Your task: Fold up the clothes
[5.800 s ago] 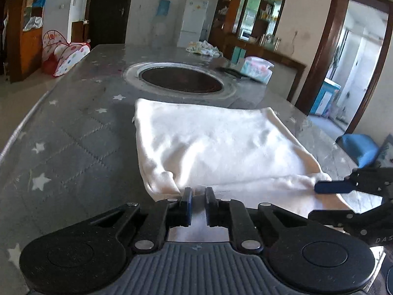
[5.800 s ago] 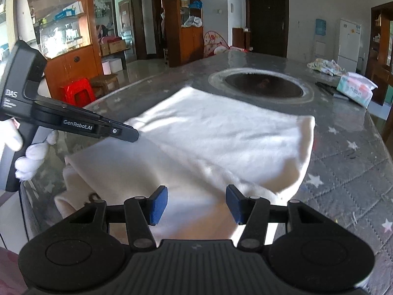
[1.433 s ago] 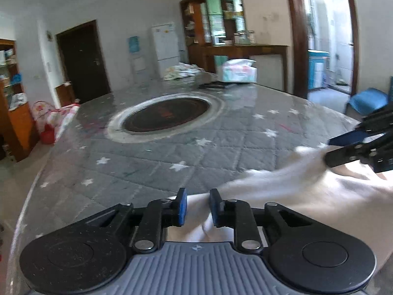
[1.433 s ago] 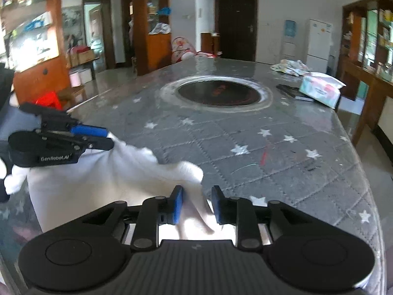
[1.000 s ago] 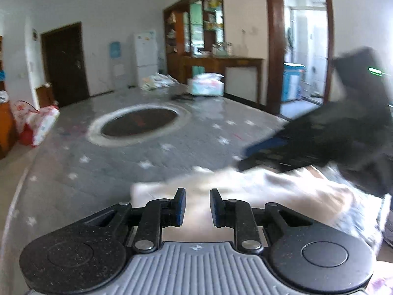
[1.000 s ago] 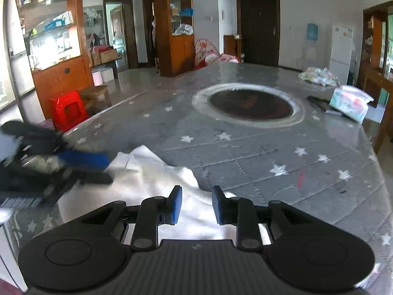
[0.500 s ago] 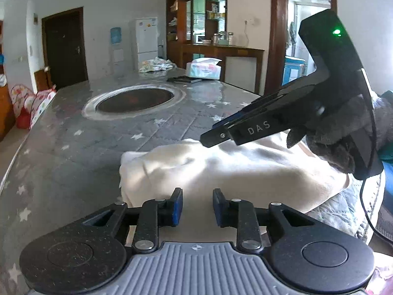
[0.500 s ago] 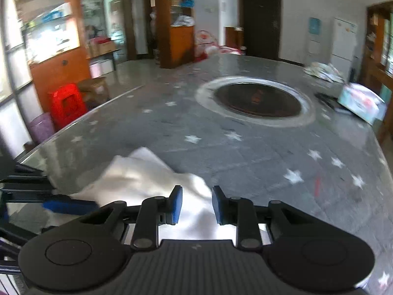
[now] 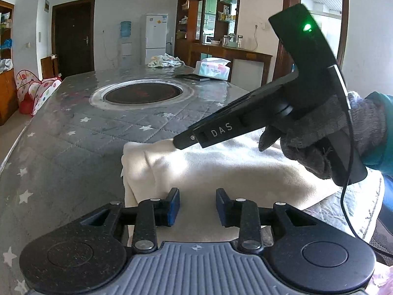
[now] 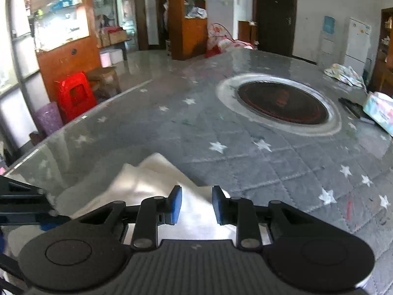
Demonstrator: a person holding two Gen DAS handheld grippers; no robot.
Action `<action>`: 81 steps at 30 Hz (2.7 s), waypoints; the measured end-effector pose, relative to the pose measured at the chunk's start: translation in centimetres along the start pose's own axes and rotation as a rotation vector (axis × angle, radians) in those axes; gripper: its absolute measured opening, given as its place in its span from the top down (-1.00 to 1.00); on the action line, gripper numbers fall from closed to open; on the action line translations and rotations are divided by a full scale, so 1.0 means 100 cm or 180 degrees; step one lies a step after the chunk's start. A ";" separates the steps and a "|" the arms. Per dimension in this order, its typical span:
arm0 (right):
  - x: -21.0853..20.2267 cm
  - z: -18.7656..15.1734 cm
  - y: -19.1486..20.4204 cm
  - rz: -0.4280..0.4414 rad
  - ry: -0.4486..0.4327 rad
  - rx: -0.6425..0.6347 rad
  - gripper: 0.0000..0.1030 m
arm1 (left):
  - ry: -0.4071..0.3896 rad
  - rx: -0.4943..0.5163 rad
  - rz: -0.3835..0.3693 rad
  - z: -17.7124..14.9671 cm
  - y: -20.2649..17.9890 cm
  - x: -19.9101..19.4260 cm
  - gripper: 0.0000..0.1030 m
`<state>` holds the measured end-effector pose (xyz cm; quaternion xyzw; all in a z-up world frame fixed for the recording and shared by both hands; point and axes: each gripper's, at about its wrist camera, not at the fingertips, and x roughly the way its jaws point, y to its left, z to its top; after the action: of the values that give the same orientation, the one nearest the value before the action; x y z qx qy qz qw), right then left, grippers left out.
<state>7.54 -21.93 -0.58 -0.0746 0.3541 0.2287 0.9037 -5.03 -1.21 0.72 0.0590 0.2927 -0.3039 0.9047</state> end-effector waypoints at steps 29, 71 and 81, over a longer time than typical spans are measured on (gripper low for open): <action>-0.088 -0.083 -0.075 -0.0407 -0.0041 0.0537 0.53 | 0.0136 -0.0059 0.0210 0.034 0.022 0.037 0.18; -0.145 -0.117 -0.016 -0.0468 -0.0198 -0.0232 0.52 | 0.0134 0.0023 0.0483 0.000 0.015 -0.007 0.09; -0.137 -0.104 -0.008 -0.0343 -0.0306 -0.0250 0.50 | 0.0058 -0.0271 0.0570 0.003 0.029 -0.015 0.10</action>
<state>-7.16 -30.66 0.97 -0.1179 0.2966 0.1967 0.9271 -4.15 1.80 1.64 0.0491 0.3072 -0.2085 0.9272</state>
